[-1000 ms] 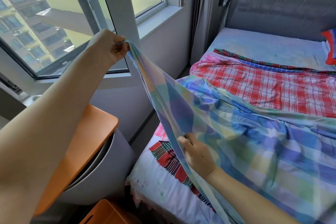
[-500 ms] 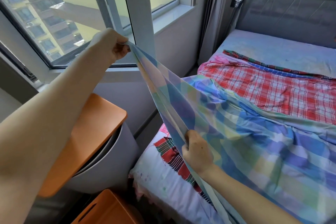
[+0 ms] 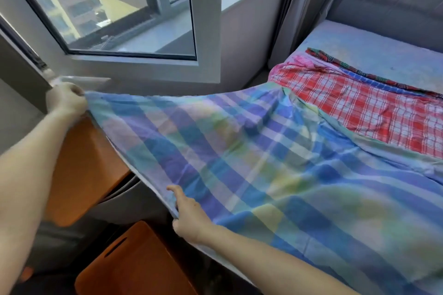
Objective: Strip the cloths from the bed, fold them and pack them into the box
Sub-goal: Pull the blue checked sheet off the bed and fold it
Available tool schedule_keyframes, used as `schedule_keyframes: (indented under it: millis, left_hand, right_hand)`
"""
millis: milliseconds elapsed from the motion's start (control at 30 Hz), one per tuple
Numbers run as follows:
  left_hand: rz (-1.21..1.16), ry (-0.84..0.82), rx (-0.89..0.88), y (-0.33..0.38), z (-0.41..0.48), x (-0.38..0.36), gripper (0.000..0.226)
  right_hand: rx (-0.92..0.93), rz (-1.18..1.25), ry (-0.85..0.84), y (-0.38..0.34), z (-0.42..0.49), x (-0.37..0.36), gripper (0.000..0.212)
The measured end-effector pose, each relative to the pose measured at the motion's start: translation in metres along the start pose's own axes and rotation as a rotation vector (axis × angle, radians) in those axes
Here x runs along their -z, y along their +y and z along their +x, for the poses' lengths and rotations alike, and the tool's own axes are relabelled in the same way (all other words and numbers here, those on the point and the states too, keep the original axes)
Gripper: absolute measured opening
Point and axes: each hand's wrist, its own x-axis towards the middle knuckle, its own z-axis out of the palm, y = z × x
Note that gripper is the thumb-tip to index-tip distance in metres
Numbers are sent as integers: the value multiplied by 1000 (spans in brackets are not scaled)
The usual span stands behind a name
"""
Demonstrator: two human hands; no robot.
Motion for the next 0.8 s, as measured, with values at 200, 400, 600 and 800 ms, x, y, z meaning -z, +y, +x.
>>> schedule_keyframes:
  millis: [200,400,600,800]
  left_hand:
    - [-23,-46,199,-40,-88,-46,17]
    - [-250,-843,661,-50,-243,-114,67]
    - [-735,-551,846,-35,-264,-167,21]
    - [-499,-303,707,-33,-266,-194,26]
  right_hand:
    - [-156,5,-21,28,20,-24,60]
    - [-173,35,-6,48,26,-44,48]
    - [-144,199,63,60,10,-53,43]
    - [-263,148,139,159,-62,-34,34]
